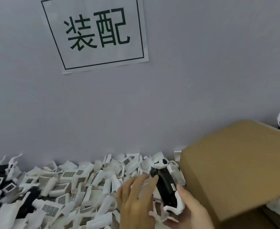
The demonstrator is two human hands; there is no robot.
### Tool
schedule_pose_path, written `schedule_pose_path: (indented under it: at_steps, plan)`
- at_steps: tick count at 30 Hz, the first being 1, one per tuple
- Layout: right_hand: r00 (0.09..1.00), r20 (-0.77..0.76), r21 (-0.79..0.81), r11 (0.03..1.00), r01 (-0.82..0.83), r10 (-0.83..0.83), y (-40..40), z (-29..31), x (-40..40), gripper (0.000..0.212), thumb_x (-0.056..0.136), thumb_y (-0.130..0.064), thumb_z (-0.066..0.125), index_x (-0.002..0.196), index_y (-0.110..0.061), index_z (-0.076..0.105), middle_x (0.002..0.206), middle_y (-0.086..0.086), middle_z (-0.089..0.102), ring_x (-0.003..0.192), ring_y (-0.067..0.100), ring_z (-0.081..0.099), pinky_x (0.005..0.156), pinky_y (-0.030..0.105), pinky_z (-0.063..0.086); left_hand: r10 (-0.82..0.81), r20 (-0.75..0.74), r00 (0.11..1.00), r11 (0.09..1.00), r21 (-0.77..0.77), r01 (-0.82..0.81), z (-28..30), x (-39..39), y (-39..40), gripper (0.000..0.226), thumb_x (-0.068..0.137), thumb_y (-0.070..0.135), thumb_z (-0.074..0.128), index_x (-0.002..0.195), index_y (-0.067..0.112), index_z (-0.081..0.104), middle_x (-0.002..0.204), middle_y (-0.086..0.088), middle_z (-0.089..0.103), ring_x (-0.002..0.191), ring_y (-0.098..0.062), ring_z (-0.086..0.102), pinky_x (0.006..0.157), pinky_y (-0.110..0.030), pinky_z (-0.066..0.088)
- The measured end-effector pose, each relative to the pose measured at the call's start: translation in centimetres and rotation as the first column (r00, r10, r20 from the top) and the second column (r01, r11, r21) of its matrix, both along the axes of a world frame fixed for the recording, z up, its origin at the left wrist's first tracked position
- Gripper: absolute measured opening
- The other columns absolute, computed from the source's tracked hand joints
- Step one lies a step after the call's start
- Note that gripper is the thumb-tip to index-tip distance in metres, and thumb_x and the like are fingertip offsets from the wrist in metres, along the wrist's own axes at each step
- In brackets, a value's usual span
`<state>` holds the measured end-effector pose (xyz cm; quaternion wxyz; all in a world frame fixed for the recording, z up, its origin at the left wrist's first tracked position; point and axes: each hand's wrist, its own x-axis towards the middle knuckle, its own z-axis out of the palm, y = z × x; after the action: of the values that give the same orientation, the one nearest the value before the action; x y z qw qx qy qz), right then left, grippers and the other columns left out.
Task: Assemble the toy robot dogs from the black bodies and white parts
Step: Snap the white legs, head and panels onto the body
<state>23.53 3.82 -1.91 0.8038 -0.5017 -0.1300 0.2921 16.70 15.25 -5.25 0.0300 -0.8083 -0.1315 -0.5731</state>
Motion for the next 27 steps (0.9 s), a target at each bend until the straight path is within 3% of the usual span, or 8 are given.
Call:
schedule_pose_path:
  at_steps: [2,4,10,13,16,19,23,27]
  plan:
    - [0.998,-0.029,0.058,0.997,-0.056,0.058,0.6,-0.3,0.2,0.022,0.077,-0.007,0.074,0.099,-0.008,0.074,0.090,0.002,0.074,0.089,0.019,0.069,0.081,0.030,0.054,-0.175,0.080,0.981,0.949,-0.252,0.190,0.9,0.3,0.8,0.049,0.067,-0.018,0.070,0.095,0.020,0.076,0.104,0.007,0.069,0.098,-0.009,0.056,0.086,-0.028,0.047]
    - [0.987,-0.105,0.092,0.989,-0.116,0.125,0.8,-0.2,-0.1,0.049,0.065,-0.024,0.071,0.107,0.001,0.071,0.094,0.021,0.066,0.085,0.037,0.060,0.080,0.048,0.050,-0.193,0.156,0.969,0.861,-0.446,0.244,1.4,0.0,1.0,0.053,0.075,-0.026,0.070,0.091,0.025,0.071,0.107,0.017,0.067,0.098,-0.006,0.062,0.081,-0.018,0.052]
    - [0.993,-0.084,0.162,0.984,-0.068,0.082,1.2,-0.1,-0.4,0.063,0.060,-0.036,0.072,0.111,0.002,0.070,0.098,0.032,0.059,0.086,0.039,0.059,0.082,0.053,0.054,-0.229,0.305,0.924,0.612,-0.694,0.380,2.7,-0.6,0.0,0.056,0.091,-0.021,0.053,0.089,0.031,0.075,0.125,0.025,0.066,0.106,-0.001,0.068,0.080,-0.017,0.056]
    - [0.996,-0.054,0.186,0.980,-0.064,0.075,0.7,-0.3,-0.6,0.040,0.062,-0.037,0.074,0.088,-0.006,0.074,0.088,0.028,0.059,0.083,0.035,0.058,0.079,0.052,0.056,-0.168,0.328,0.930,0.542,-0.757,0.365,3.4,-1.1,-0.3,0.066,0.095,-0.019,0.044,0.076,0.034,0.079,0.122,0.020,0.071,0.101,0.000,0.070,0.079,-0.018,0.057]
    - [0.998,-0.037,0.207,0.978,-0.039,0.048,0.2,-0.5,-0.4,0.018,0.067,-0.035,0.073,0.069,-0.017,0.071,0.072,0.005,0.057,0.080,0.031,0.059,0.075,0.042,0.058,-0.156,0.345,0.926,0.433,-0.818,0.378,4.5,-1.5,-0.1,0.057,0.090,-0.017,0.044,0.071,0.026,0.078,0.087,0.013,0.078,0.087,-0.005,0.073,0.074,-0.026,0.055]
    - [0.990,0.140,0.078,0.997,-0.009,-0.002,-0.2,-0.7,-0.4,0.043,0.073,-0.028,0.083,0.113,-0.020,0.071,0.101,0.002,0.073,0.097,0.020,0.069,0.081,0.034,0.056,-0.298,0.219,0.929,0.299,-0.903,0.309,6.1,-0.7,-1.1,0.031,0.090,0.015,0.054,0.073,0.024,0.079,0.079,0.013,0.076,0.075,-0.006,0.071,0.066,-0.024,0.051]
    - [0.871,0.486,-0.070,0.991,0.115,-0.067,-0.4,-0.9,-0.8,0.047,0.083,-0.020,0.082,0.124,-0.032,0.062,0.111,-0.009,0.070,0.105,0.007,0.068,0.081,0.018,0.055,-0.455,0.273,0.847,0.045,-0.944,0.328,5.9,0.5,-2.9,0.039,0.101,0.042,0.053,0.084,0.020,0.080,0.081,0.000,0.078,0.077,-0.012,0.073,0.060,-0.011,0.051]
    - [0.661,0.751,-0.189,0.962,0.197,0.013,-0.2,-1.8,-0.4,0.062,0.077,-0.018,0.085,0.132,-0.029,0.058,0.121,-0.014,0.057,0.117,0.001,0.058,0.089,0.007,0.047,-0.346,0.406,0.846,-0.170,-0.914,0.369,4.1,0.6,-1.8,0.025,0.095,0.046,0.063,0.086,0.030,0.080,0.096,0.001,0.079,0.094,-0.015,0.075,0.092,-0.047,0.057]
